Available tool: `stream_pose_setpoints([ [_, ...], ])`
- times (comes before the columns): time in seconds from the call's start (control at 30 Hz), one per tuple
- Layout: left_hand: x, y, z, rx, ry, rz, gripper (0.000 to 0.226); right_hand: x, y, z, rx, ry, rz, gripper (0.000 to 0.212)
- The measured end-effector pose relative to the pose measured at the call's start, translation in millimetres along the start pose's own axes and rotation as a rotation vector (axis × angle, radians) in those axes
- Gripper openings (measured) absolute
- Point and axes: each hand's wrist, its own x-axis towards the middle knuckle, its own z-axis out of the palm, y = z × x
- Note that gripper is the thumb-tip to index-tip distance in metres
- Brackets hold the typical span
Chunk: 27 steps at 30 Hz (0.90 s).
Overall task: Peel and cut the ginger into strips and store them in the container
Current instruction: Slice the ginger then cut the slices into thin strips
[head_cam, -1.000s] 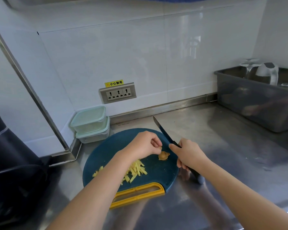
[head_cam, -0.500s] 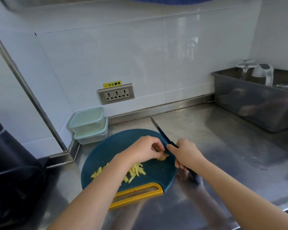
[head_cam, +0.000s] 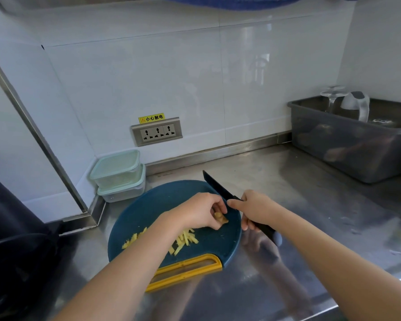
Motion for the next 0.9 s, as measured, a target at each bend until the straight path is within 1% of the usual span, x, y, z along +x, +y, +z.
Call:
stream_pose_setpoints([
  [0.13, -3, -2, -8, 0.035, -0.113, 0.025, 0.040, 0, 1, -7, -0.011, -0.039, 0.009, 0.047],
  [0.2, -5, -3, -11, 0.051, -0.131, 0.043, 0.042, 0, 1, -8, -0.022, -0.013, 0.013, 0.047],
  [0.27, -8, -3, -10, 0.049, -0.111, 0.045, 0.043, 0, 2, -7, -0.028, 0.016, 0.006, 0.047],
  [0.33, -12, -4, -7, 0.049, -0.058, 0.037, 0.047, -2, 3, -6, -0.022, 0.044, -0.016, 0.040],
  [0.43, -23, -7, -3, 0.053, 0.089, 0.011, 0.053, -13, 2, -4, -0.009, 0.092, -0.047, 0.036],
  [0.57, -35, -8, 11, 0.131, 0.294, -0.017, 0.046, -33, 0, 4, -0.089, 0.070, -0.076, 0.029],
  [0.67, -38, -6, 24, 0.110, 0.348, -0.020, 0.037, -42, -1, 8, -0.108, 0.048, -0.048, 0.030],
  [0.77, -39, -6, 33, 0.107, 0.418, -0.015, 0.031, -48, -3, 13, -0.173, 0.072, -0.071, 0.024],
  [0.83, -41, -5, 36, 0.106, 0.466, 0.001, 0.029, -47, -3, 16, -0.186, 0.118, -0.088, 0.030],
  [0.9, -42, -4, 39, 0.102, 0.498, 0.031, 0.024, -46, -3, 19, -0.208, 0.128, -0.099, 0.032],
])
